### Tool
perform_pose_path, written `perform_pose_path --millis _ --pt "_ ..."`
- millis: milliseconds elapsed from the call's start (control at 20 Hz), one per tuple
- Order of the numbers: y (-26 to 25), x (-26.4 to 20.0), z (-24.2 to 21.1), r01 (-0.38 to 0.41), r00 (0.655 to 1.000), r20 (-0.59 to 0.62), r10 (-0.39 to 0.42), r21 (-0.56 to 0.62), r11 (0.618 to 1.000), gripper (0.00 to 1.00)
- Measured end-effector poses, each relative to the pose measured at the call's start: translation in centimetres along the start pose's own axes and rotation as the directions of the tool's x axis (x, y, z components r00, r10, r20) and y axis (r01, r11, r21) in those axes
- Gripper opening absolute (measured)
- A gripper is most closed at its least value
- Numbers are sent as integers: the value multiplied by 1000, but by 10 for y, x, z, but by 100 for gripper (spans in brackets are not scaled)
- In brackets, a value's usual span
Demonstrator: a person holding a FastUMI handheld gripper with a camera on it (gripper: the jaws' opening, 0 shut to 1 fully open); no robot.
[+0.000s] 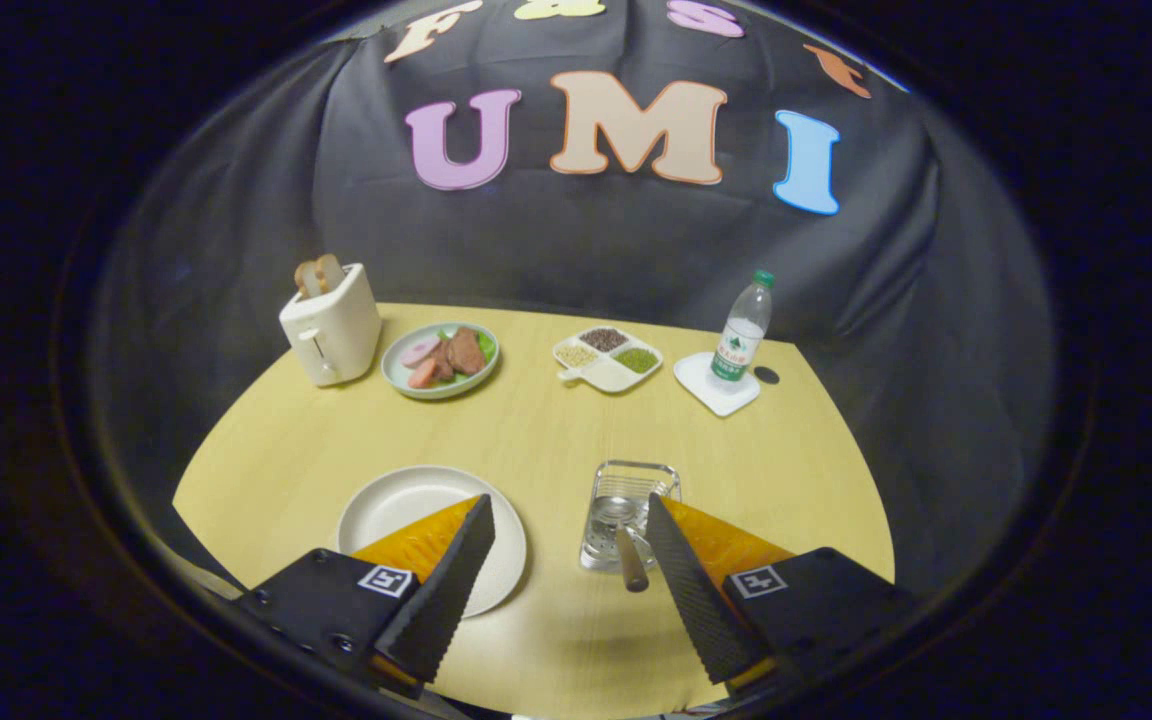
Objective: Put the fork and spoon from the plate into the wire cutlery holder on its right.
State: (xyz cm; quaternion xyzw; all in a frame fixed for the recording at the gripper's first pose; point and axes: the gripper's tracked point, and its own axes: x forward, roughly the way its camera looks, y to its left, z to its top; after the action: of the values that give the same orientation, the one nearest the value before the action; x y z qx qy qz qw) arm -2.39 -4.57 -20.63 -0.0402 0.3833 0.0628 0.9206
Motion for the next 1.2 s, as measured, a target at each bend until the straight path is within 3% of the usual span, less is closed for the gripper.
perform_pose_path --millis 350,700,800,900,1200 --pt "6 -23 49 -25 975 222 8 76 997 98" --pt "15 -54 96 -61 898 439 19 82 995 98" --pt "11 -69 112 -47 858 513 2 74 996 98" --pt "18 -74 118 -61 839 544 20 57 997 98" --pt "20 -74 123 -83 828 560 28 73 994 98"
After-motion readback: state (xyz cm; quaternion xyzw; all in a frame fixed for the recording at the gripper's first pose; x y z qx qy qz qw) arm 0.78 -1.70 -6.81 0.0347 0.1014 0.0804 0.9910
